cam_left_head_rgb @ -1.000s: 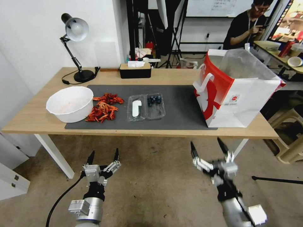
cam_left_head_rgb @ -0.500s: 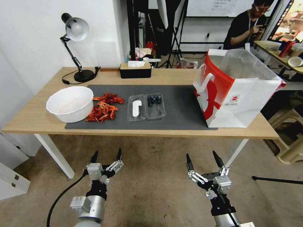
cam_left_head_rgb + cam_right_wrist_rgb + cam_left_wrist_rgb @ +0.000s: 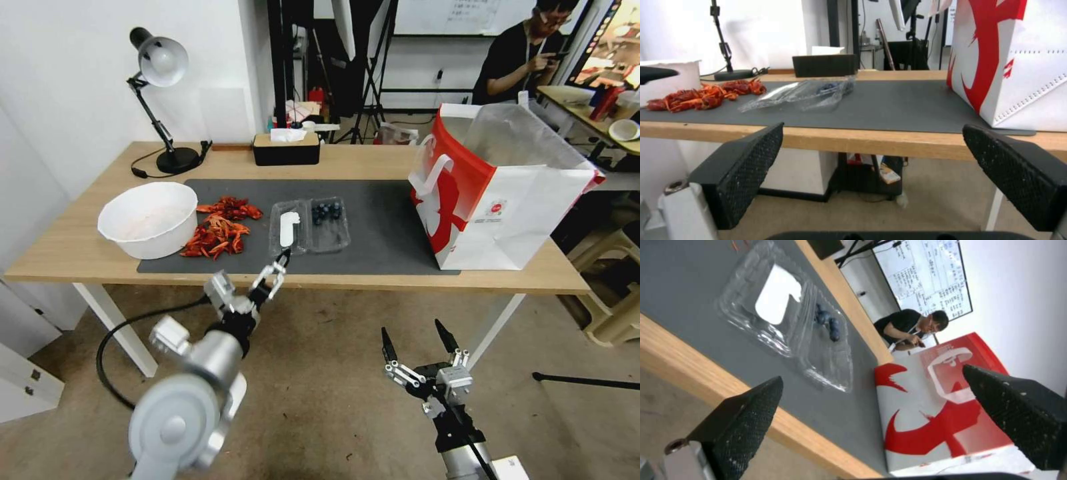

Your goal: Close the takeout container lid, then place the container into the takeout bag.

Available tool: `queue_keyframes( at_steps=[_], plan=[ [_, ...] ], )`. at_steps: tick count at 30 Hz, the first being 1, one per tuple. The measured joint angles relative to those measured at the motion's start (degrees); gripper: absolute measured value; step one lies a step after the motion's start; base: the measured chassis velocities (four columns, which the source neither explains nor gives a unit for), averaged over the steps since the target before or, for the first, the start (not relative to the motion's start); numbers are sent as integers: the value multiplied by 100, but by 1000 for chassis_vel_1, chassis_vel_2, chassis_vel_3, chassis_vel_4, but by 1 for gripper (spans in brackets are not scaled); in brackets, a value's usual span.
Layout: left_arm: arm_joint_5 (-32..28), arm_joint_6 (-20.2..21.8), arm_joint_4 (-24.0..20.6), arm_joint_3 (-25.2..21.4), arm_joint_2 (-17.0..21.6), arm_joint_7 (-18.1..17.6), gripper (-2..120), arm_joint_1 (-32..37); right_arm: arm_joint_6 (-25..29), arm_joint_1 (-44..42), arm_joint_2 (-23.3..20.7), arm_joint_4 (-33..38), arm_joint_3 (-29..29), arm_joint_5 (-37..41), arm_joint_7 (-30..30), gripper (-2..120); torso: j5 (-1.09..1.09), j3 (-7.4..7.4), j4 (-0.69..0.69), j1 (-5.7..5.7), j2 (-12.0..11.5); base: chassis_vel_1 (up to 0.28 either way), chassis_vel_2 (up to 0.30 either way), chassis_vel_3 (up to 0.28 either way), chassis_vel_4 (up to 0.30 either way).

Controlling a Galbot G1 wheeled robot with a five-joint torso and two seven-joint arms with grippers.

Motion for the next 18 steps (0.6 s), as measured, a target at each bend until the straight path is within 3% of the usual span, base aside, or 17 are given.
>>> queue_keyframes(
  at_steps=[4,12,18],
  plan=[
    [-215,-14,252,82,-149,-297,100,-311,-24,17,-6,-28,-4,2,5,100,1,0,1,0,0,0,0,0,0],
    [-91,-243,930,495,-307,-860,100,-955,10,-44,127,-81,16,-119,13,100,1,0,0,0,0,0,0,0,0],
    [47,-317,1322,634,-476,-944,100,-1298,42,-49,258,-131,19,-190,14,100,1,-1,0,0,0,0,0,0,0]
  ],
)
